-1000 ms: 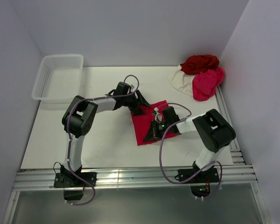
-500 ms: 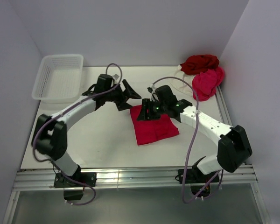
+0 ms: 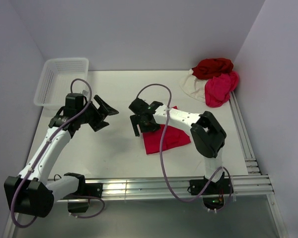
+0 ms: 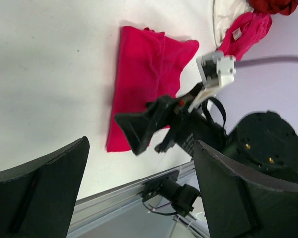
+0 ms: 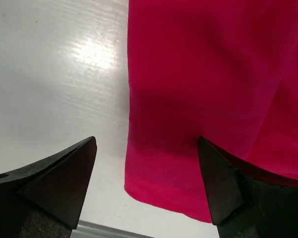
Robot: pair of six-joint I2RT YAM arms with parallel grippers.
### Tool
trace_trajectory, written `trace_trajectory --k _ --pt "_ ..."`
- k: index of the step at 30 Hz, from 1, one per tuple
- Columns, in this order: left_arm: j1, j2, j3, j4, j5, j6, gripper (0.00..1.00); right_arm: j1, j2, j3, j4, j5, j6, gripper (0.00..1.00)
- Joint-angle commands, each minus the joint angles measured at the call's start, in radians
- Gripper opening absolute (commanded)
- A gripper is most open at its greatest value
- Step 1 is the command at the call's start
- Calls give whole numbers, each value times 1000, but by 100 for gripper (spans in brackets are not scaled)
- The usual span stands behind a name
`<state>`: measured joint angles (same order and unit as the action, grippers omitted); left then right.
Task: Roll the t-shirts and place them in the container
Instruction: Roll the tshirt
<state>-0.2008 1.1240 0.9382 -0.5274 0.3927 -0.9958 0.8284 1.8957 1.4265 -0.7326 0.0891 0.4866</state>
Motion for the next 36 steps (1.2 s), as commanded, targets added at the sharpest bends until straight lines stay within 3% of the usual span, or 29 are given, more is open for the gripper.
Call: trace_trajectory --k 1,5,13,24,29,30,31,36 --pt "6 -49 -19 -78 -26 49 91 28 45 115 -85 155 20 87" --pt "8 -84 -61 -85 -25 48 91 64 129 196 -125 230 36 75" --pt "12 -128 -93 -114 -28 66 91 115 275 292 -229 380 87 63" --pt "15 -184 -144 -109 -15 57 91 115 261 216 -246 454 136 63" --pt "15 -181 -136 -118 -15 63 91 115 293 198 -225 455 145 32" --pt "15 -181 -133 -121 -17 66 91 115 292 189 -220 463 148 12" --pt "15 -181 -128 -125 -21 68 91 115 284 183 -215 468 159 2" --pt "17 -181 -130 -121 -20 62 91 115 194 118 -125 404 139 0"
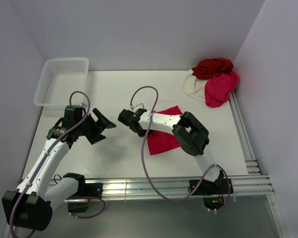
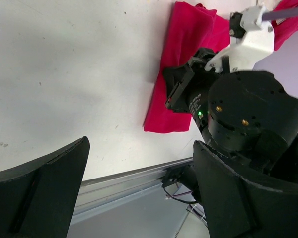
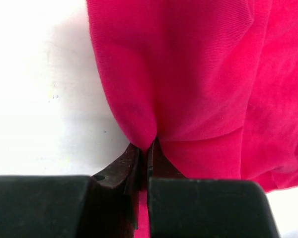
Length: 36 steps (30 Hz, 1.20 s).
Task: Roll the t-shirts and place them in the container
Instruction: Roll the tshirt
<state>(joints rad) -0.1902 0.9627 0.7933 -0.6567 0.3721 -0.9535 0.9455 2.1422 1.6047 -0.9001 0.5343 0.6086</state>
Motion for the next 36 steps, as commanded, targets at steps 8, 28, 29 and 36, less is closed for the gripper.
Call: trace_trajectory --k 8,28,29,36 --pt "6 -7 1 40 8 13 91 -53 -347 -328 428 -526 -17 0" --pt "-112 179 43 235 -4 -16 89 -358 -432 -833 1158 -1349 168 0" --pt "-126 203 50 242 -7 -19 89 -359 -438 -835 1161 -1361 166 0" --pt "-219 324 89 353 -33 -24 89 -386 -459 -864 1210 -1442 194 0"
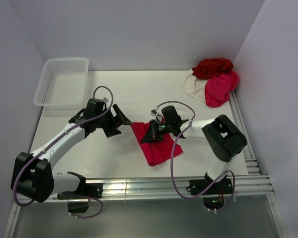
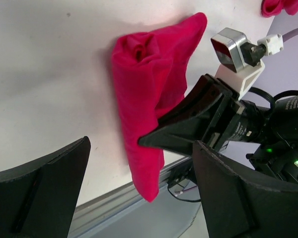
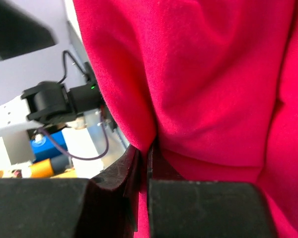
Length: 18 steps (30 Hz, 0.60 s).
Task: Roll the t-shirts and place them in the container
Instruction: Roll the tshirt
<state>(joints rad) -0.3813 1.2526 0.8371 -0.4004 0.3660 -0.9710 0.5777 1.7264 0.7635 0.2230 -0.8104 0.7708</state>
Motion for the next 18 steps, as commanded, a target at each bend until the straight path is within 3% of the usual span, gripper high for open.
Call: trace_trajectory --k 1,6,13,18 --pt "-47 63 46 110 -36 -8 89 -24 -39 -27 107 -105 39 0" --pt "-74 154 48 208 -16 -20 88 -65 -10 -75 187 -162 62 0" --pt "-117 303 154 204 -22 31 86 -94 50 -86 228 -220 56 0" --pt "-140 315 195 255 -7 72 88 -105 64 -66 184 -228 13 0"
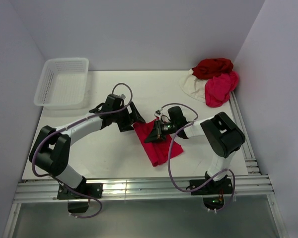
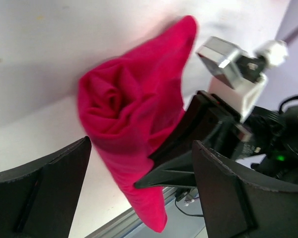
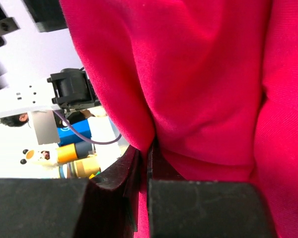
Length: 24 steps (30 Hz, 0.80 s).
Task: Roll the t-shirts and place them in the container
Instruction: Roll the tshirt
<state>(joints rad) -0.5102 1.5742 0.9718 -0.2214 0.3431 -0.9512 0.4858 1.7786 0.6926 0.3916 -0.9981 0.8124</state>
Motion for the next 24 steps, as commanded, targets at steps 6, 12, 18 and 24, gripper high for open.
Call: trace_trajectory --k 6,12,18,24 --pt "-13 104 163 -53 7 153 82 -23 19 11 0 -45 -42 0" --pt "-25 190 260 -179 -13 250 79 -23 18 22 -37 -40 -71 0" --pt "-39 161 292 -306 -101 282 82 -23 19 35 -72 -33 -88 0" --pt "-51 67 286 -343 -98 259 89 -23 8 45 -129 4 -122 0"
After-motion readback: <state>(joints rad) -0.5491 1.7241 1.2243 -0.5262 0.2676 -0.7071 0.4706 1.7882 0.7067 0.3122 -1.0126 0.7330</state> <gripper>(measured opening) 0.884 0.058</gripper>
